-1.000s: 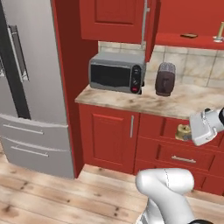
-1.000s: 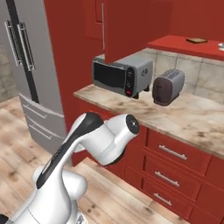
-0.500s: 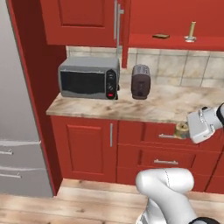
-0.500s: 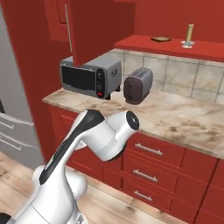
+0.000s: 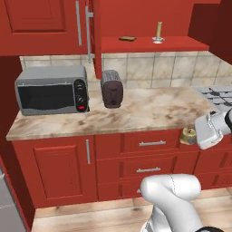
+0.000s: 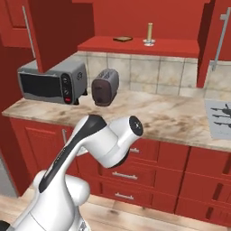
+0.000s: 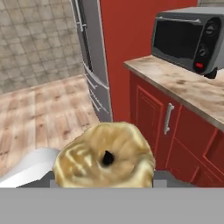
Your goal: Pick the candle and candle from the dining table and place them in the open cabinet. Close the cabinet after placing the objects.
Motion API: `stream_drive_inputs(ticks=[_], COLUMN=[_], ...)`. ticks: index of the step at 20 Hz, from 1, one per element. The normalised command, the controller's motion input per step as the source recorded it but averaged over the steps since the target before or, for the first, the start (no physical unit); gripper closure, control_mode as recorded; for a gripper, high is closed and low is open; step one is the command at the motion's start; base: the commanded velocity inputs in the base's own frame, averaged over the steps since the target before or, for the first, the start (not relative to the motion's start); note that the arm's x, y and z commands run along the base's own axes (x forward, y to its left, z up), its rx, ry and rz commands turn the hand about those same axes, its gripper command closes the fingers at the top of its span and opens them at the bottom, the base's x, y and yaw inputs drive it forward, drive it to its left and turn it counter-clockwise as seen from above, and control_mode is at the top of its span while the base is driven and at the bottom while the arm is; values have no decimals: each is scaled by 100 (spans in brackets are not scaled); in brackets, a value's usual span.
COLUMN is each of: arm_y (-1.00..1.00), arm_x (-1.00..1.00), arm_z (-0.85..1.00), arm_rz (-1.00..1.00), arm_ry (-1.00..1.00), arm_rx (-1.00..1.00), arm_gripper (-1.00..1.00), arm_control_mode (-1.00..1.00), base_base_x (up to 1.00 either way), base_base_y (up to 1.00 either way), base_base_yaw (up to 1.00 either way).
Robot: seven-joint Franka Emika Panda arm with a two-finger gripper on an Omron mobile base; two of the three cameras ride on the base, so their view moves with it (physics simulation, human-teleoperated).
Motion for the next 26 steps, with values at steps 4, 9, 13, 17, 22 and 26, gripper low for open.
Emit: stream_drive_inputs(ticks=[4, 9, 13, 17, 22, 26], arm_y=[0, 0, 0, 0, 0, 0], arm_x=[0, 0, 0, 0, 0, 0], arm_z=[0, 0, 0, 0, 0, 0], arm_rz=[0, 0, 0, 0, 0, 0], arm_ry=[0, 0, 0, 0, 0, 0], arm_rx=[0, 0, 0, 0, 0, 0], arm_gripper=[100, 100, 100, 100, 100, 100], arm_control_mode=[100, 100, 100, 100, 100, 100], base_base_x=[54, 58, 51, 43, 40, 42], base_base_y=[-6, -13, -23, -32, -32, -28], base_base_yaw=[-17, -8, -8, -10, -14, -14])
